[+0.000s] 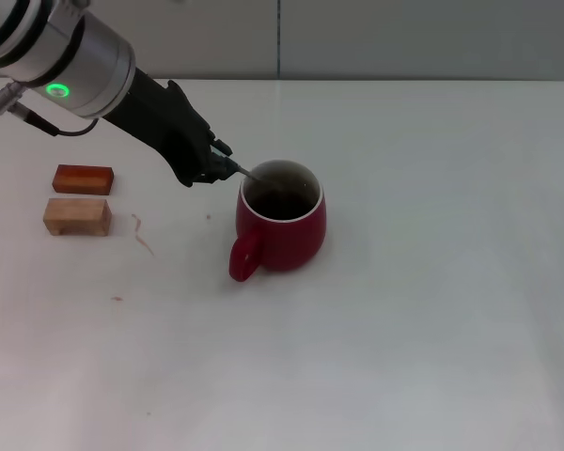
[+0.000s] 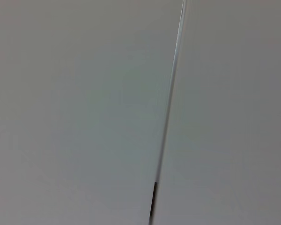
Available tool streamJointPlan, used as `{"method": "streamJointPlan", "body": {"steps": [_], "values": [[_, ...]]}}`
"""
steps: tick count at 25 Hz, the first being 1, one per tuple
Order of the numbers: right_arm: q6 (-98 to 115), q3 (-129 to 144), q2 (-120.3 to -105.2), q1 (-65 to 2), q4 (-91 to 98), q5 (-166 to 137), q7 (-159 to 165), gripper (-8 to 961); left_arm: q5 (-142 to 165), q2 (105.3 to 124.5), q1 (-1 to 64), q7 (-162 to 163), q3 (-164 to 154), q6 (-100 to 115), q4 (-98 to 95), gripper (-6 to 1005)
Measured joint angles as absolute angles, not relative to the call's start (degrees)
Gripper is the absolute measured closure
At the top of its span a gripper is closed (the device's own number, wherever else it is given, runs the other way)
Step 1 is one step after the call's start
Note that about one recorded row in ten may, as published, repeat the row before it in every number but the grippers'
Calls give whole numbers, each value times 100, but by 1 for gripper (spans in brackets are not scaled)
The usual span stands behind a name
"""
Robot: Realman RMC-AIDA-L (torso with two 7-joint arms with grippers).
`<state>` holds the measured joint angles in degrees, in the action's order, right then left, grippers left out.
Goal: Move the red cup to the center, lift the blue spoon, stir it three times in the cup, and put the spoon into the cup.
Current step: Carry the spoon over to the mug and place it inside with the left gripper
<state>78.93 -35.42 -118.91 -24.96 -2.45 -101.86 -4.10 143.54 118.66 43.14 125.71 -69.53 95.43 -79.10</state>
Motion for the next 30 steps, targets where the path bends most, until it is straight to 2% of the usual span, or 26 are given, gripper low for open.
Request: {"method": "streamJointPlan", "body": {"steps": [30], "values": [[7892,-3542,-11882,-2485,-238,-10186,-408,191,14897,11901,4574,12712,-7950,9468,-7985,837]]}}
